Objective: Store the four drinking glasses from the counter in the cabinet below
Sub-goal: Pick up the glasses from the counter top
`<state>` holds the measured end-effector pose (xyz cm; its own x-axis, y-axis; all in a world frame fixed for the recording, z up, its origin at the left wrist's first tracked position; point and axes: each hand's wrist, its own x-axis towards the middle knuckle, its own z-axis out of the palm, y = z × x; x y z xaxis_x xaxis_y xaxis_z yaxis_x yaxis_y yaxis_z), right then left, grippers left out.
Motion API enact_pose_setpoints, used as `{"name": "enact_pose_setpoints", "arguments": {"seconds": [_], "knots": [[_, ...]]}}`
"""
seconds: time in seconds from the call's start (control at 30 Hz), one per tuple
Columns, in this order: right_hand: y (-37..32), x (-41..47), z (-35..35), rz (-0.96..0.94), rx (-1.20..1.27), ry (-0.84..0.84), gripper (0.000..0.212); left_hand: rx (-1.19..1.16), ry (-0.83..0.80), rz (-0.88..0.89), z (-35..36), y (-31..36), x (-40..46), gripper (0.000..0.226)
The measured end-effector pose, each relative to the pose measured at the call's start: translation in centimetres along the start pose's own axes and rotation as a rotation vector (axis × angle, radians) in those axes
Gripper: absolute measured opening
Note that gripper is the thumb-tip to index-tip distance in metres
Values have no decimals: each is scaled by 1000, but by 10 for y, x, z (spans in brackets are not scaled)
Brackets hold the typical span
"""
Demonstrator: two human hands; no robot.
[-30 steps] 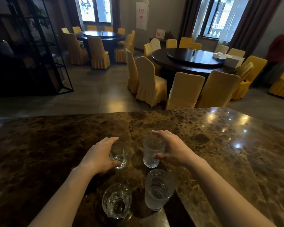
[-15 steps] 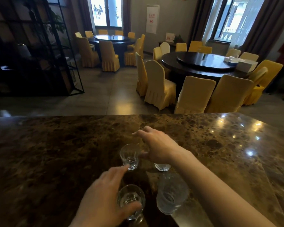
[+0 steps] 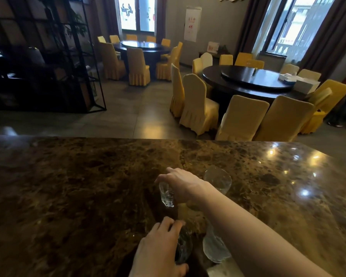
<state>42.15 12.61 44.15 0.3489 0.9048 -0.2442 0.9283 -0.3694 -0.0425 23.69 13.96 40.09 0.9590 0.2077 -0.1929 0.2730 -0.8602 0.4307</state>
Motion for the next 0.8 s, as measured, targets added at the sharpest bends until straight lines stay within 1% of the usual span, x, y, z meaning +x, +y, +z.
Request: {"name": "enact_pose_setpoints", "arguments": {"seconds": [0.17, 0.33, 0.43, 0.63, 0.8], "knots": [[-1, 0, 3, 5, 28, 48, 77, -5, 30, 6, 3, -4, 2, 90], [-9, -10, -7, 46, 52, 89, 78, -18, 90, 46, -1, -5, -3, 93], [-17, -23, -22, 79, 58, 135, 82, -57, 146, 81, -11, -9, -16, 91], [-39, -75, -58, 149, 50, 272, 90, -100, 256, 140, -39, -26, -65, 88], [-66, -151, -67, 130, 60, 309, 93, -83, 331, 75, -47, -30, -118, 89]]}}
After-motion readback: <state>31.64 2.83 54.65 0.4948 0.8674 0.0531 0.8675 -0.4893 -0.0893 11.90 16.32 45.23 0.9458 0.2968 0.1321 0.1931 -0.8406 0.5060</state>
